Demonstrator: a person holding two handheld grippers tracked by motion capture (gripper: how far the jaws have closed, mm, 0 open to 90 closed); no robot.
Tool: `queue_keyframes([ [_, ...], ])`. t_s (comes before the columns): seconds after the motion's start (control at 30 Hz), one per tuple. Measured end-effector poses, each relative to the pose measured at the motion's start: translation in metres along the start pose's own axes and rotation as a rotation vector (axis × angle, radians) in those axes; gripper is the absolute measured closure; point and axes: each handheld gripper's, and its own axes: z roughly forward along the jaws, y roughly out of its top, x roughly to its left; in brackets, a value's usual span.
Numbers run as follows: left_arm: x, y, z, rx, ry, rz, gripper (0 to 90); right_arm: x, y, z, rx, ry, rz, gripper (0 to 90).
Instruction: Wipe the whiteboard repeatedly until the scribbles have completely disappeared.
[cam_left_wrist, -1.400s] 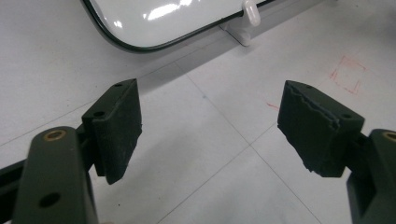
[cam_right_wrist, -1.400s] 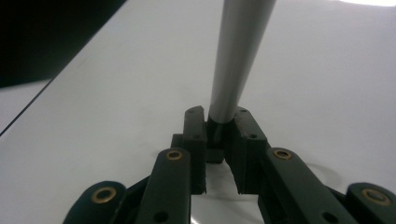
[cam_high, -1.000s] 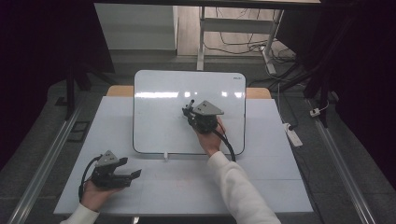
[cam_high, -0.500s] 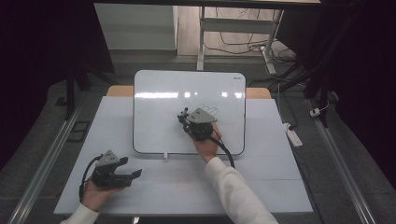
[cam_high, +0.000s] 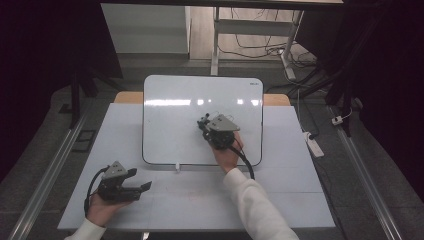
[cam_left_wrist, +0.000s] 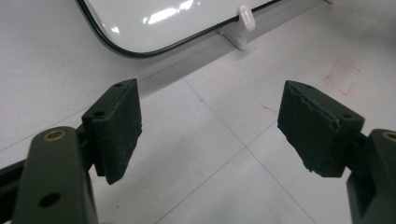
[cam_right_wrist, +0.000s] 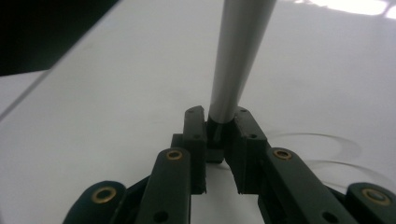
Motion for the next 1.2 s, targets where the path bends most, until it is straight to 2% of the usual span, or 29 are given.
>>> queue_keyframes([
  [0.07,0.001,0.0,0.0,-0.002,-0.001,-0.004,22.4,-0.008,0.0,-0.003,-0.015,-0.016,0.044,77.6],
  [0.1,0.001,0.0,0.001,0.001,0.001,-0.006,22.4,-0.006,0.0,-0.004,-0.013,-0.019,0.04,77.6],
  [0.2,0.002,0.001,0.003,0.007,0.0,-0.003,22.4,0.011,-0.005,0.0,0.002,0.038,-0.007,77.6],
  [0.27,0.001,0.001,0.003,0.009,0.0,0.001,22.4,0.011,-0.007,-0.001,0.0,0.043,-0.016,77.7],
  [0.33,0.001,0.0,0.002,0.005,0.001,-0.003,22.4,0.002,-0.007,-0.006,-0.004,-0.003,-0.004,77.6],
  [0.37,0.001,0.0,0.001,0.003,0.001,-0.003,22.4,-0.007,-0.008,-0.011,-0.019,-0.041,0.021,77.6],
  [0.43,0.001,0.0,0.001,0.002,0.002,-0.005,22.4,-0.007,-0.008,-0.012,-0.018,-0.045,0.026,77.6],
  [0.47,0.001,0.0,0.002,0.002,0.002,-0.005,22.4,-0.005,-0.008,-0.012,-0.019,-0.049,0.023,77.6],
  [0.53,0.001,0.001,0.002,0.004,0.002,-0.005,22.4,0.006,-0.009,-0.006,-0.02,-0.009,0.034,77.6],
  [0.6,0.001,0.001,0.002,0.004,0.001,-0.004,22.4,0.019,-0.01,0.001,-0.021,0.024,0.014,77.6],
  [0.67,0.002,0.001,0.002,0.003,0.001,-0.005,22.4,0.024,-0.01,0.003,-0.016,0.028,0.0,77.6],
  [0.7,0.002,0.001,0.002,0.003,0.0,-0.005,22.4,0.021,-0.01,0.002,-0.015,0.031,0.001,77.6],
  [0.77,0.002,0.0,0.002,0.001,-0.001,-0.005,22.4,0.009,-0.01,-0.006,-0.014,-0.023,-0.007,77.7],
  [0.87,0.002,0.0,0.001,0.0,-0.002,-0.005,22.4,-0.012,-0.012,-0.019,-0.024,-0.087,0.039,77.7],
  [0.9,0.002,0.0,0.001,0.0,-0.002,-0.005,22.4,-0.014,-0.013,-0.021,-0.023,-0.091,0.045,77.7],
  [0.97,0.002,0.001,0.001,-0.001,-0.002,-0.004,22.5,-0.01,-0.013,-0.02,-0.021,-0.089,0.039,77.7],
  [1.03,0.001,0.001,0.0,-0.002,0.001,-0.004,22.4,0.0,-0.012,-0.013,-0.021,-0.046,0.034,77.7],
  [1.1,0.002,0.001,0.001,-0.001,0.001,-0.006,22.4,0.007,-0.011,-0.008,-0.019,-0.032,0.006,77.7],
  [1.17,0.002,0.001,0.001,0.0,0.001,-0.008,22.4,0.0,-0.009,-0.008,-0.024,-0.036,0.016,77.6],
  [1.2,0.002,0.001,0.001,-0.001,0.001,-0.007,22.4,-0.005,-0.008,-0.009,-0.029,-0.064,0.015,77.7],
])
